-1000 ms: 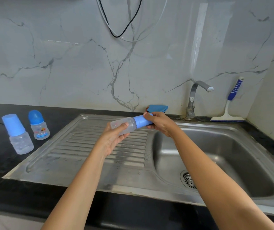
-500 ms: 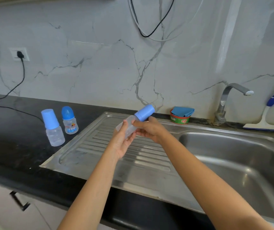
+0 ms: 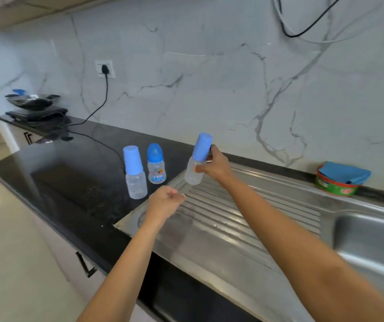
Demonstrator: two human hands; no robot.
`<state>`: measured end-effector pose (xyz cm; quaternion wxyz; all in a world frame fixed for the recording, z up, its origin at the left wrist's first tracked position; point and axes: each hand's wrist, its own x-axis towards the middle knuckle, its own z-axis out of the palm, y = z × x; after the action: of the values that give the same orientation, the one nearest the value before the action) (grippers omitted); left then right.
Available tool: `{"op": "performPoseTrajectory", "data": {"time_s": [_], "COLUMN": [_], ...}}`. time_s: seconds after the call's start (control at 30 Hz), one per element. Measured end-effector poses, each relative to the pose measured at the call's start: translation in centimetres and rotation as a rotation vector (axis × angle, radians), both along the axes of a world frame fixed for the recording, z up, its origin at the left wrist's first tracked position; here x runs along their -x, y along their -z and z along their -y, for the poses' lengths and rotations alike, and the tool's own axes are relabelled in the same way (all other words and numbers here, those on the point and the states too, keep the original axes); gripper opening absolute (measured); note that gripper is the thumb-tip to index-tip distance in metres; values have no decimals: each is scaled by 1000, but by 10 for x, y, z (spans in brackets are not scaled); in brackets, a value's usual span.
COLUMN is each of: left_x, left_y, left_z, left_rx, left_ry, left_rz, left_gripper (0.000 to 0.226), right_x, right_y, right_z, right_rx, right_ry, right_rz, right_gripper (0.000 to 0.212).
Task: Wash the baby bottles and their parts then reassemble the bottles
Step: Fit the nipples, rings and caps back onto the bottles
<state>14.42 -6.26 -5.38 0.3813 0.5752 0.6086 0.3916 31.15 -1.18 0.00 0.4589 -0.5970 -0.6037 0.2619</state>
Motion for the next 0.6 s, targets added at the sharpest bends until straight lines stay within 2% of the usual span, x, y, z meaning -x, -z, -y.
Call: {"op": "performPoseTrajectory", "data": {"time_s": [0.3, 0.6], "left_x": [17, 16], "left_y": [15, 19], "left_z": [-28, -57], "left_rx": [-29, -13], "left_ry": [61, 94], "left_rz": [-153, -174], "left_gripper": [10, 8], "right_x": [32, 43], "right_y": [13, 25], "right_z": [-90, -138], "right_rx": [-13, -10], "right_ry": [-41, -89], "right_rz": [121, 105], "right_gripper": [56, 66]}}
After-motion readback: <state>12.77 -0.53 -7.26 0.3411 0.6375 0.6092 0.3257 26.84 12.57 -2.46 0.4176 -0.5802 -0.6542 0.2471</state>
